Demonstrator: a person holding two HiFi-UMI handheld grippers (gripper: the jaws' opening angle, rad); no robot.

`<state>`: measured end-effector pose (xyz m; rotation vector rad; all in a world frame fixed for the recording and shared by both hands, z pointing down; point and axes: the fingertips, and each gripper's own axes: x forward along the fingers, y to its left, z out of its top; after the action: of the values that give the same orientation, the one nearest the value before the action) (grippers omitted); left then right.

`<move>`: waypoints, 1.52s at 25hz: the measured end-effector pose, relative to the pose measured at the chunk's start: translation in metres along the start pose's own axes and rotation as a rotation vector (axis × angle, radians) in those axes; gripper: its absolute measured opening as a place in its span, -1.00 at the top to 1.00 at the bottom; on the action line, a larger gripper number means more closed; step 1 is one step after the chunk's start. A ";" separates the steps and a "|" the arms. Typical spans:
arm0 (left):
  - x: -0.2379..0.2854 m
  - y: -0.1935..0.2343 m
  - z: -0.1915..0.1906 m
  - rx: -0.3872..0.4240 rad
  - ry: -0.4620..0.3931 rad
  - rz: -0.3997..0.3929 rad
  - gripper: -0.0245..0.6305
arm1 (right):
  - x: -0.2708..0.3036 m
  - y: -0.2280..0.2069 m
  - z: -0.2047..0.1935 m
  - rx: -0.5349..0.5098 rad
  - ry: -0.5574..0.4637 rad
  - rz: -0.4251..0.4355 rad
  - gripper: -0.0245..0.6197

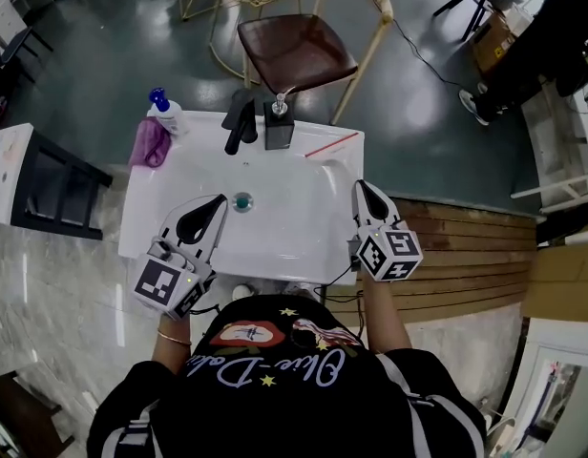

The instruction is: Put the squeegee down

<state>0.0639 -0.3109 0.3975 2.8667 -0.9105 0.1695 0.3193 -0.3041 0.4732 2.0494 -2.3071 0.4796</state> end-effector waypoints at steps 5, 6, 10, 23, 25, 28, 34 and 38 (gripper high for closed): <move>0.000 -0.001 -0.003 -0.001 -0.002 -0.035 0.88 | -0.010 0.011 0.004 0.004 -0.014 0.007 0.88; 0.000 -0.002 -0.003 -0.001 -0.003 -0.040 0.88 | -0.012 0.012 0.004 0.003 -0.016 0.006 0.88; 0.000 -0.002 -0.004 0.007 0.010 -0.058 0.88 | -0.020 0.015 0.006 0.003 -0.022 0.000 0.88; 0.025 -0.030 -0.004 0.024 0.014 -0.173 0.88 | -0.053 0.023 0.027 0.081 -0.095 0.008 0.88; 0.029 -0.033 -0.005 0.022 0.018 -0.183 0.88 | -0.059 0.026 0.031 0.104 -0.113 0.018 0.88; 0.033 -0.037 -0.007 0.022 0.024 -0.198 0.88 | -0.067 0.029 0.043 0.129 -0.154 0.031 0.88; 0.040 -0.046 -0.006 0.029 0.025 -0.224 0.88 | -0.078 0.033 0.058 0.144 -0.200 0.053 0.88; 0.042 -0.048 -0.007 0.034 0.030 -0.229 0.88 | -0.083 0.033 0.061 0.148 -0.213 0.056 0.88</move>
<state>0.1253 -0.2947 0.4064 2.9615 -0.5726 0.2052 0.3100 -0.2359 0.3899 2.2070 -2.5250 0.4689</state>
